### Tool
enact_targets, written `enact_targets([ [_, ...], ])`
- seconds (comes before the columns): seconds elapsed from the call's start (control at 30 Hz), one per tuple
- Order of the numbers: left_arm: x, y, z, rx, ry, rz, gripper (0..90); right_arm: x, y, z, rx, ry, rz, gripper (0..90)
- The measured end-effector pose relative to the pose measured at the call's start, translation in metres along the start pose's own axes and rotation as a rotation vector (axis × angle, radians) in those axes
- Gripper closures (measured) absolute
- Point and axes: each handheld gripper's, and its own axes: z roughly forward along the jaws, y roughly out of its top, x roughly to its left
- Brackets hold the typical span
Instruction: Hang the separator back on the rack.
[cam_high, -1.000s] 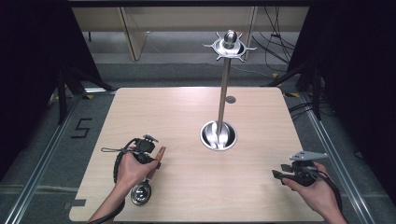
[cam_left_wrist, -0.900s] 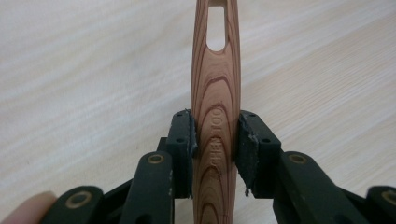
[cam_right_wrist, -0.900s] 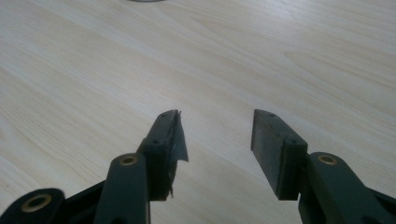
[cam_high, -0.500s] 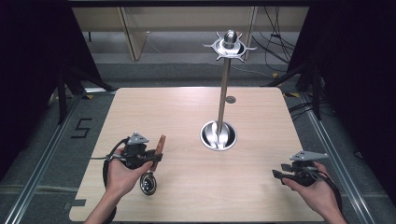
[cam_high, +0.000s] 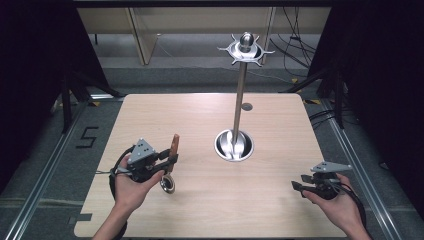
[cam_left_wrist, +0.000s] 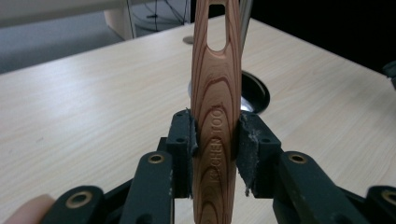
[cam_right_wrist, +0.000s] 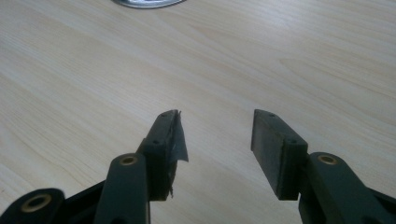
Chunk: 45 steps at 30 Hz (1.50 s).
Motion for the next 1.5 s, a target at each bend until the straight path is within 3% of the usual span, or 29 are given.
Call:
enact_targets([
  [0.17, 0.000, 0.004, -0.004, -0.054, -0.010, 0.009, 67.5, 0.000, 0.000, 0.000, -0.015, -0.012, -0.007, 52.5],
  [0.2, 0.000, 0.005, -0.004, -0.064, -0.013, 0.009, 67.5, 0.001, 0.001, -0.001, -0.003, -0.004, 0.016, 52.5],
  [0.4, -0.002, 0.009, -0.007, -0.103, 0.002, 0.032, 67.5, 0.002, 0.001, -0.001, -0.010, -0.003, 0.031, 52.5],
  [0.43, -0.003, 0.010, -0.006, -0.109, 0.000, 0.044, 67.4, 0.002, 0.001, -0.001, -0.013, -0.003, 0.029, 52.5],
  [0.47, -0.004, 0.011, -0.007, -0.112, 0.010, 0.048, 67.5, -0.001, 0.000, -0.001, -0.032, -0.024, -0.020, 52.5],
  [0.5, -0.005, 0.012, -0.007, -0.118, 0.008, 0.049, 67.5, -0.001, 0.000, -0.001, -0.032, -0.024, -0.020, 52.5],
  [0.53, -0.006, 0.014, -0.009, -0.133, 0.010, 0.048, 67.4, 0.000, 0.001, -0.002, -0.021, -0.007, 0.020, 52.5],
  [0.57, -0.006, 0.014, -0.009, -0.133, 0.010, 0.048, 67.5, -0.002, 0.001, 0.000, -0.045, -0.016, -0.015, 52.5],
  [0.63, -0.009, 0.017, -0.011, -0.143, 0.015, 0.048, 67.5, 0.000, 0.002, -0.002, -0.045, -0.016, 0.017, 52.4],
  [0.73, -0.013, 0.023, -0.012, -0.176, 0.018, 0.047, 67.4, 0.000, 0.002, -0.001, -0.044, -0.013, 0.020, 52.4],
  [0.9, -0.016, 0.030, -0.014, -0.196, 0.028, 0.046, 67.4, -0.001, 0.002, -0.002, -0.045, -0.026, 0.007, 52.2],
  [1.03, -0.018, 0.035, -0.014, -0.213, 0.030, 0.044, 67.4, 0.000, 0.002, -0.001, -0.041, -0.010, 0.020, 52.1],
  [1.1, -0.018, 0.037, -0.015, -0.218, 0.028, 0.043, 67.4, -0.002, 0.001, 0.000, -0.062, -0.029, -0.007, 52.2],
  [1.2, -0.019, 0.040, -0.015, -0.228, 0.024, 0.042, 67.4, 0.000, 0.002, -0.001, -0.051, -0.020, 0.019, 52.1],
  [1.3, -0.020, 0.044, -0.015, -0.235, 0.023, 0.047, 67.4, 0.000, 0.002, -0.001, -0.056, -0.022, 0.017, 52.0],
  [1.47, -0.023, 0.051, -0.013, -0.248, 0.016, 0.051, 67.4, -0.001, 0.002, -0.001, -0.062, -0.024, 0.008, 52.0],
  [1.5, -0.024, 0.052, -0.012, -0.252, 0.014, 0.052, 67.4, -0.003, 0.002, -0.001, -0.068, -0.028, -0.020, 52.0],
])
